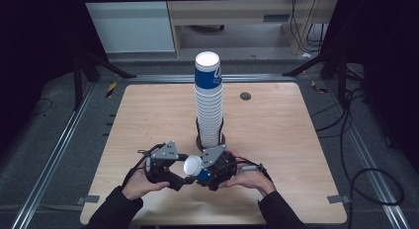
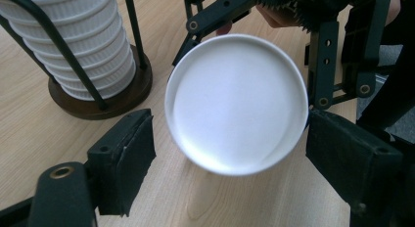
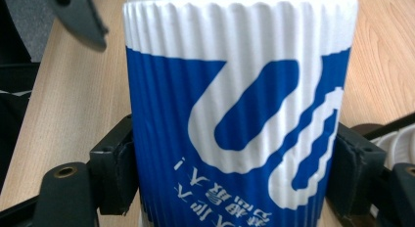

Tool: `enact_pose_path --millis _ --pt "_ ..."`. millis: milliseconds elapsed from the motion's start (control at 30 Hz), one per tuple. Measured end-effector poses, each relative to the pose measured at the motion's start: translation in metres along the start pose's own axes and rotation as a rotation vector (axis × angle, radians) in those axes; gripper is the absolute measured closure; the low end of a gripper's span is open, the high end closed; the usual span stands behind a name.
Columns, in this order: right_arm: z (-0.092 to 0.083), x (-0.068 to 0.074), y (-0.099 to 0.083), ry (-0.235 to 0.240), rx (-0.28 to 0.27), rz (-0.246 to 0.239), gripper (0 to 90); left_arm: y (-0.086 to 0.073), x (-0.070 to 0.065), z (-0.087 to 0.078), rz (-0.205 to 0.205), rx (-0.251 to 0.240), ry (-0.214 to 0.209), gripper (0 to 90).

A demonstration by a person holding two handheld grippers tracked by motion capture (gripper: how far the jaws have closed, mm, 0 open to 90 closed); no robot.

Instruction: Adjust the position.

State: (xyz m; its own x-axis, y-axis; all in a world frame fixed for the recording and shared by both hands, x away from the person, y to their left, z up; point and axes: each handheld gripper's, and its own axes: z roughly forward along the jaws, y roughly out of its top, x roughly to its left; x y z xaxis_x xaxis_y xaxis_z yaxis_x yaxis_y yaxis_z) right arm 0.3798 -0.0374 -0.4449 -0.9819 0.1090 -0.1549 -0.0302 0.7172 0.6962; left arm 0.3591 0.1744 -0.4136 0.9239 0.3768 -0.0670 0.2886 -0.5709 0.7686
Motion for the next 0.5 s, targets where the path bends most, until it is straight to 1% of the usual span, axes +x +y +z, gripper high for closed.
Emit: enact_pose_path --millis 33,167,233,367,433,467,500 --pt "0.002 0.001 0.002 0.005 0.003 -0.009 21.9 0.0 0.0 0.001 -0.003 -0.002 -0.003 17.6" --pt "0.006 0.002 0.004 0.008 0.013 -0.02 21.9 0.001 0.0 0.002 -0.001 0.013 -0.006 18.3" --pt "0.008 0.002 0.006 0.011 0.015 -0.031 21.9 0.0 0.0 0.004 0.004 0.026 -0.005 18.5" --pt "0.013 0.004 0.009 0.019 0.028 -0.035 21.9 0.0 -0.001 0.005 0.009 0.04 -0.007 19.3" --pt "0.015 0.004 0.01 0.019 0.035 -0.048 21.9 0.0 -0.001 0.007 0.008 0.051 -0.009 20.2" --pt "0.016 0.005 0.011 0.022 0.038 -0.044 21.9 0.0 -0.001 0.007 0.011 0.055 -0.008 20.5" --pt "0.016 0.005 0.012 0.025 0.032 -0.052 21.9 -0.001 -0.002 0.008 0.014 0.067 -0.004 21.1"
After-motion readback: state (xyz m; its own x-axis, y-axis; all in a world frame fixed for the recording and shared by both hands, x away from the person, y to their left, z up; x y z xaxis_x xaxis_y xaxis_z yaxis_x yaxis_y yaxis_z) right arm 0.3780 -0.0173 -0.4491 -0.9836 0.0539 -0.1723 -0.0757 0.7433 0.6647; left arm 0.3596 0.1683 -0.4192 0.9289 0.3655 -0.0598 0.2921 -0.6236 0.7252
